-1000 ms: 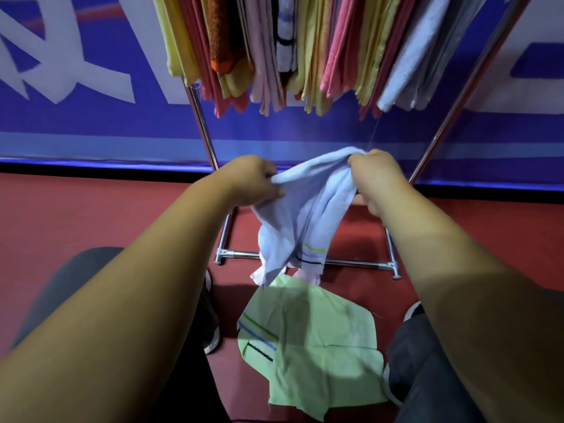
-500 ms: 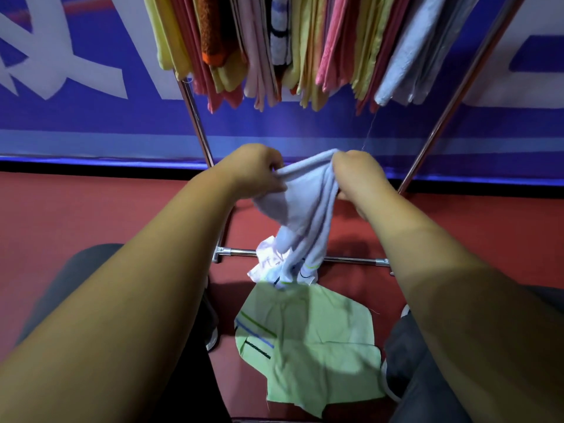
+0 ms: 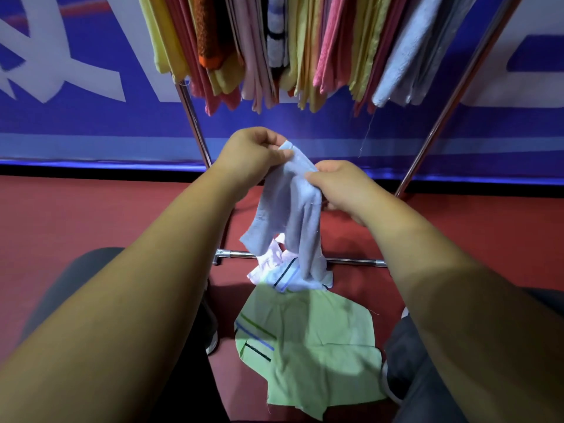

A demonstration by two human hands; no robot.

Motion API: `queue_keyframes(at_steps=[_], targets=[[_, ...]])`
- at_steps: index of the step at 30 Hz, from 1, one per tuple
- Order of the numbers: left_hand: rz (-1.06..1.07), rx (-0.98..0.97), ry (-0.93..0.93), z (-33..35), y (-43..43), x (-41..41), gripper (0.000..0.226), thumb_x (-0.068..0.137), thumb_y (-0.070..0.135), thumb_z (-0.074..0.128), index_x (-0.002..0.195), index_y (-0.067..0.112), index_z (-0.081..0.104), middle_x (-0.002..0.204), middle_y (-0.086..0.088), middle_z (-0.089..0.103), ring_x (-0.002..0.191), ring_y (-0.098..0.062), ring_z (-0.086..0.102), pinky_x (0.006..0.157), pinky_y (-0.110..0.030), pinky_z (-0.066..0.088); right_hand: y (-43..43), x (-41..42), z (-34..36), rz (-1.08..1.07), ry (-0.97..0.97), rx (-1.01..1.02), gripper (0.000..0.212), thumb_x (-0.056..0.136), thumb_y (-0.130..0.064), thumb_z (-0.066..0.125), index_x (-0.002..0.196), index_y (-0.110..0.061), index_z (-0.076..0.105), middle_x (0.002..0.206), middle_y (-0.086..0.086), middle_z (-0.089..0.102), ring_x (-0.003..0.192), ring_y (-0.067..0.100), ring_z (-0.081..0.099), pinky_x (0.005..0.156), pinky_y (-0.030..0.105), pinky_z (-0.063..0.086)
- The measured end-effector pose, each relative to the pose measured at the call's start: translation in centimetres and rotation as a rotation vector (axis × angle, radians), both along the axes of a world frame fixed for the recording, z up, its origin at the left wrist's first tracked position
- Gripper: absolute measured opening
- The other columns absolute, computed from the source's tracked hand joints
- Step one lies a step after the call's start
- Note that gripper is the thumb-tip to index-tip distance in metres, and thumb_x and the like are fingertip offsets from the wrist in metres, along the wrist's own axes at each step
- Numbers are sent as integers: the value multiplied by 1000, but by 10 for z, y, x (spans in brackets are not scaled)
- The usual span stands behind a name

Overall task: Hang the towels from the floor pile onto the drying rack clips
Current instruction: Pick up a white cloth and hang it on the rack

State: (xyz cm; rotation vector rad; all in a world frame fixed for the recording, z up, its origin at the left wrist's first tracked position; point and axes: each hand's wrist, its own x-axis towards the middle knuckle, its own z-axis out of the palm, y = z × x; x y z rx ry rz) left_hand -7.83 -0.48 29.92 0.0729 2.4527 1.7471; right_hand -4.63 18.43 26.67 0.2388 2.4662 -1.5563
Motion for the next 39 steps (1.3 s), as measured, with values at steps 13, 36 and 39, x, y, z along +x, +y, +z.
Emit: queue_keyframes(at_steps=[13,36,39], targets=[[-73,-99,120,-6,7,-1,10,97,20,76,101,11,81,76,9,75,63,1,61,65,-16,49,-4,2,6,32,124,-173,20,98,-29,74,96,-9,69,75,4,63,65,16,58,63,34,58],[-100,-605,-220,-1,-23,-6,60,78,70,80,107,17,76,98,-2,73,88,-24,68,80,-35,54,63,0,29,-551,-65,445,27,105,-16,60,131,-14,67,134,0,67,133,21,60,101,29,49],[-48,-409,-311,-5,-23,-5,78,60,85,80,100,18,81,94,-14,78,88,-37,75,89,-52,64,61,-2,36,-531,-89,464,29,105,-7,53,131,-5,65,135,7,66,134,27,60,97,31,47]])
